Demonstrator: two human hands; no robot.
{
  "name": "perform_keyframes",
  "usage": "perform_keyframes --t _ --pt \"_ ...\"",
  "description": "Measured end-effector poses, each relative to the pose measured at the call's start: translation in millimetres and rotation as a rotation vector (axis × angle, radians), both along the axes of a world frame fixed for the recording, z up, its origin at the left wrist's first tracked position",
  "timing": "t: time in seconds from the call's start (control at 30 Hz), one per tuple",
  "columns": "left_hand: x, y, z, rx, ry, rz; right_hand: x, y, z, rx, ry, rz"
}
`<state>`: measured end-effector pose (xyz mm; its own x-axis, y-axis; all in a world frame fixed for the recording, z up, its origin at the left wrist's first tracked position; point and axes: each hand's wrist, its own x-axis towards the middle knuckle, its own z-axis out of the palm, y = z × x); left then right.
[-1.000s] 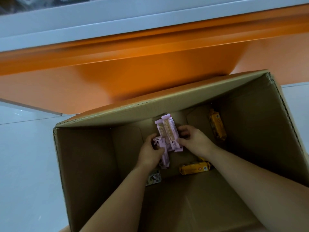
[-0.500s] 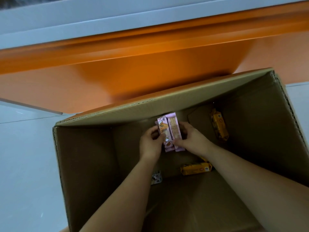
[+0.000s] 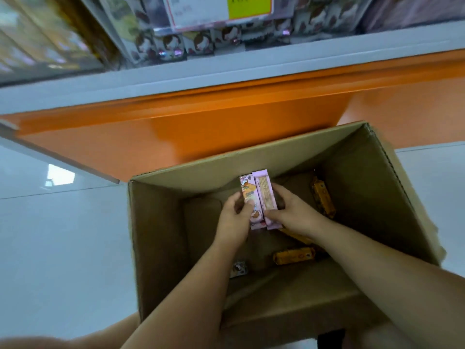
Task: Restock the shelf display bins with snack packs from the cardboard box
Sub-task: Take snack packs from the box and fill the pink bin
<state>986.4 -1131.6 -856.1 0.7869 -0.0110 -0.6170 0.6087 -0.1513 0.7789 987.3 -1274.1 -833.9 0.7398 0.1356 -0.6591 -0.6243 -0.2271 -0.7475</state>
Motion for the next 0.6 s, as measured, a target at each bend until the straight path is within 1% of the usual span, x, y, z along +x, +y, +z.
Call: perform_keyframes --t 0.13,0.27,0.43,0.53,0.6 --pt "-11.2 -5.9 47.9 -0.097 -0.081 0.053 -8.9 -1.2 52.5 -0.032 -0.12 -0.025" --pt "-28.9 -13.3 103.1 -0.069 -0.299 0.096 -20.4 -2.6 117.8 -0.131 -0.268 0.046" --pt "-41.5 -25.3 167.6 -0.065 -0.578 0.12 -39.3 -12.7 203.1 -0.085 -0.477 0.033" --pt "-38.4 -37.5 207.6 -0.05 -0.726 0.131 -45.3 -22.4 241.4 -0.077 -0.625 -0.047" --pt "-32.3 -48.6 231.8 -0.087 -0.799 0.148 -44.1 -31.1 259.7 -0.048 -0.706 -0.112"
